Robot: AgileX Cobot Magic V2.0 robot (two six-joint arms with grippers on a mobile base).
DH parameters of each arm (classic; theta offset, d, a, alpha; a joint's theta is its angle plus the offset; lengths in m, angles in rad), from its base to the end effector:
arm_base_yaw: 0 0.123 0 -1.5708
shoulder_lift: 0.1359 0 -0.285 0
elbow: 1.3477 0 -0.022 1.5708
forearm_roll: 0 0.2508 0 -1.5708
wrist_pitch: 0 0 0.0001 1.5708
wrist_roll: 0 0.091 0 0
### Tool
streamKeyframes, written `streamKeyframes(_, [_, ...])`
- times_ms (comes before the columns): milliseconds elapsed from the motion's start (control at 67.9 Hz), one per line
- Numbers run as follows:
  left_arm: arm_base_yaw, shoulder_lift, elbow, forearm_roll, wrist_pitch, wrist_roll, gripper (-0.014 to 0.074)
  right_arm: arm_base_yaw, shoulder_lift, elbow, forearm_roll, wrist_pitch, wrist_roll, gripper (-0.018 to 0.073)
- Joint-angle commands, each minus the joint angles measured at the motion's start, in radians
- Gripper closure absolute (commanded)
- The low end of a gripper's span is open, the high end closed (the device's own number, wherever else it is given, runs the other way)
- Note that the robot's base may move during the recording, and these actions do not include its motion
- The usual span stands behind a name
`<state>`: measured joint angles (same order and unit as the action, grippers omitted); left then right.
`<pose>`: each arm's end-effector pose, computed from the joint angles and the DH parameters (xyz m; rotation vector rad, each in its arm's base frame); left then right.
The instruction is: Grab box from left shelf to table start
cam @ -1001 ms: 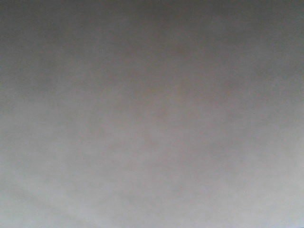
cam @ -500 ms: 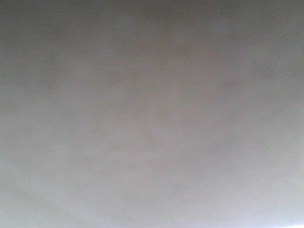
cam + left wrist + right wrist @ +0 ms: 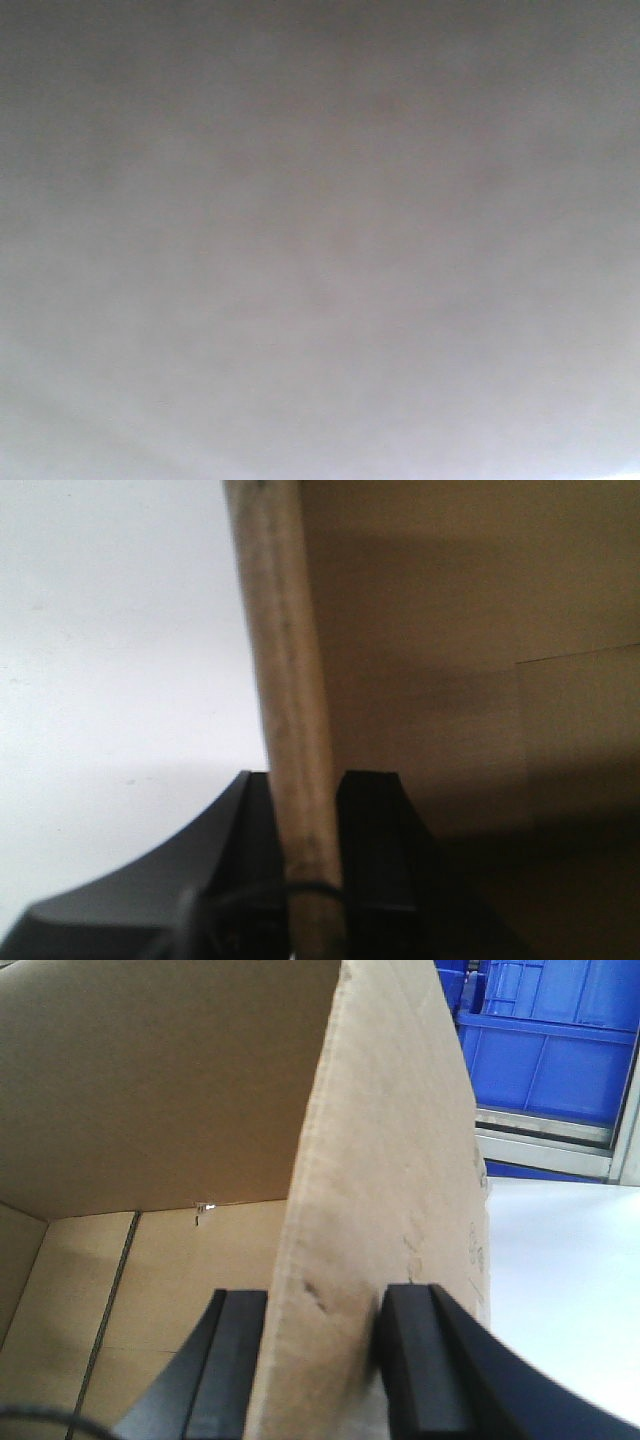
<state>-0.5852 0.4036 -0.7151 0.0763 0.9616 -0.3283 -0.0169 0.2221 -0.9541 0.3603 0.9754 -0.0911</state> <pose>0.0489 -0.0256 0.3386 0.2870 2.1447 -0.4421 -0.0250 0.0270 0.4102 -0.1085 1.6974 0.3258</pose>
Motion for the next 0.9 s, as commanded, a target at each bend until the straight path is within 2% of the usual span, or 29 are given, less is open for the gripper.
streamKeyframes(0, [-0.015, 0.003, -0.037, -0.058, -0.129, 0.036, 0.0688, 0.007, 0.022, -0.029, 0.095, -0.164, 0.01, 0.0502])
streamKeyframes(810, [-0.015, 0.003, -0.037, -0.066, -0.129, 0.036, 0.0688, 0.007, 0.022, -0.029, 0.095, -0.166, 0.01, 0.0502])
streamKeyframes(883, [-0.015, 0.003, -0.037, -0.061, -0.158, 0.036, 0.0688, 0.007, 0.022, -0.029, 0.096, -0.18, 0.011, 0.0502])
